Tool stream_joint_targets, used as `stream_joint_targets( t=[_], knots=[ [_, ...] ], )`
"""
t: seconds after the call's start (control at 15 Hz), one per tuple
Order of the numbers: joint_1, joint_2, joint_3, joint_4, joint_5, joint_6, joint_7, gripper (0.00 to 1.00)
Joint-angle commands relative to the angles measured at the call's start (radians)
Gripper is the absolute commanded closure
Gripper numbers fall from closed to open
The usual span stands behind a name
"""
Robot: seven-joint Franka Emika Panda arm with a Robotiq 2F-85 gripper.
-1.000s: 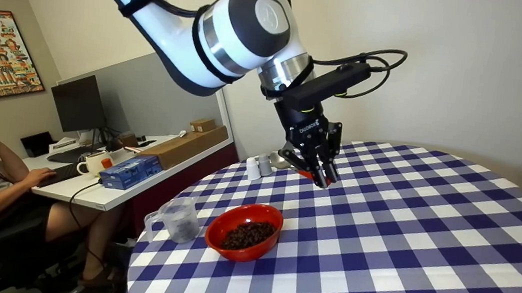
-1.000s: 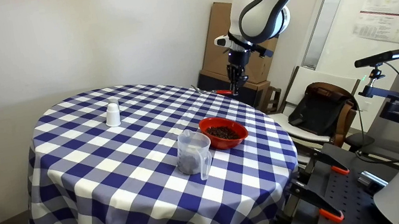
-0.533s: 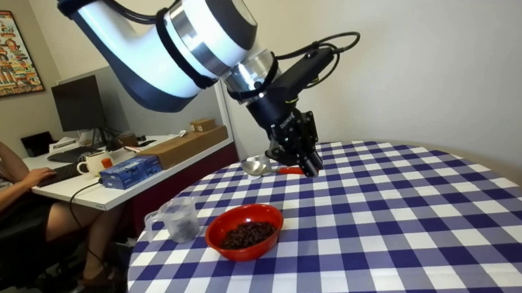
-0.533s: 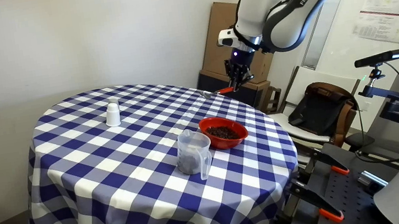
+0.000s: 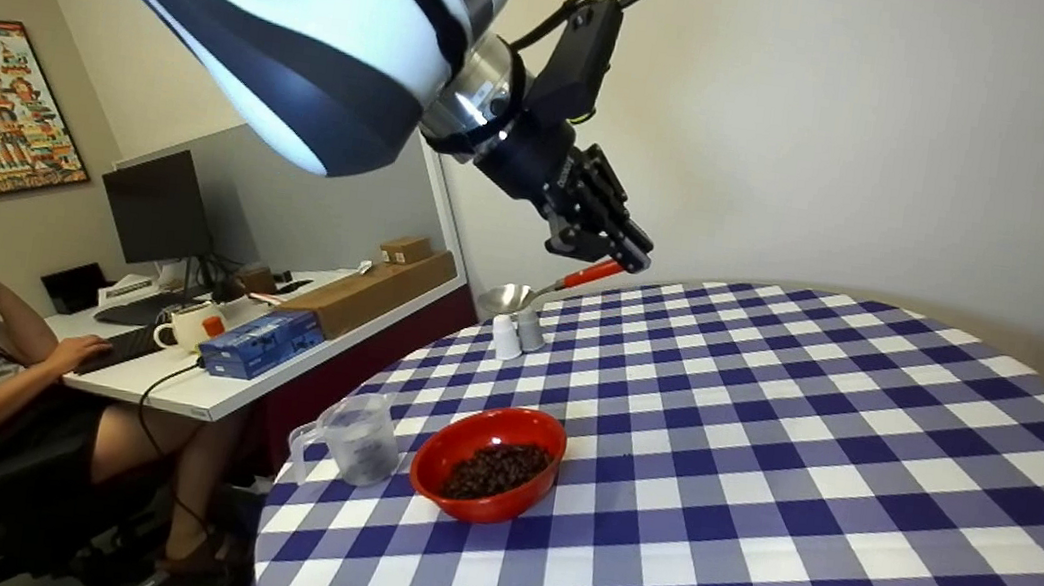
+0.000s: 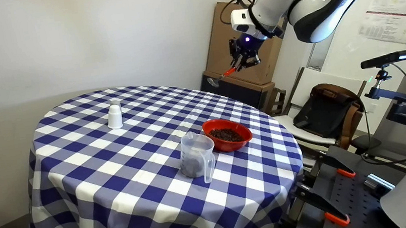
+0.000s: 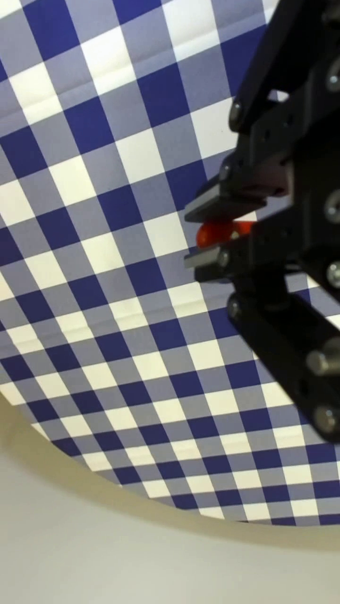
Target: Pick up the spoon and scoop some of the contents in the bowl and put them in the jar
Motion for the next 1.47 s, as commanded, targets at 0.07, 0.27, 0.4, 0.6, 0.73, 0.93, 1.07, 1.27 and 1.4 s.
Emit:
stream_joint_targets(
  t=[0.07,0.27,0.4,0.6,0.73,0.93,1.07,1.27,1.4],
  knots=[
    [0.064,-0.085,0.012,-0.062,-0.364,-0.137,0.343,0.95],
    [0.088,-0.089,0.056,-0.150,-0.592,-0.275,0.592,0.95],
    [0.104,-0.068,0.081,-0.210,-0.674,-0.371,0.726,0.95],
    [0.122,-0.035,0.116,-0.278,-0.745,-0.489,0.896,0.95],
    [-0.007,-0.014,0.276,-0.306,-0.758,-0.569,0.974,0.95],
    [-0.063,0.024,0.377,-0.318,-0.778,-0.668,1.078,0.95],
    [-0.089,0.050,0.418,-0.315,-0.801,-0.726,1.125,0.95],
    [-0.120,0.089,0.455,-0.309,-0.847,-0.818,1.176,0.95],
    [-0.135,0.109,0.468,-0.308,-0.863,-0.866,1.191,0.95]
  ],
)
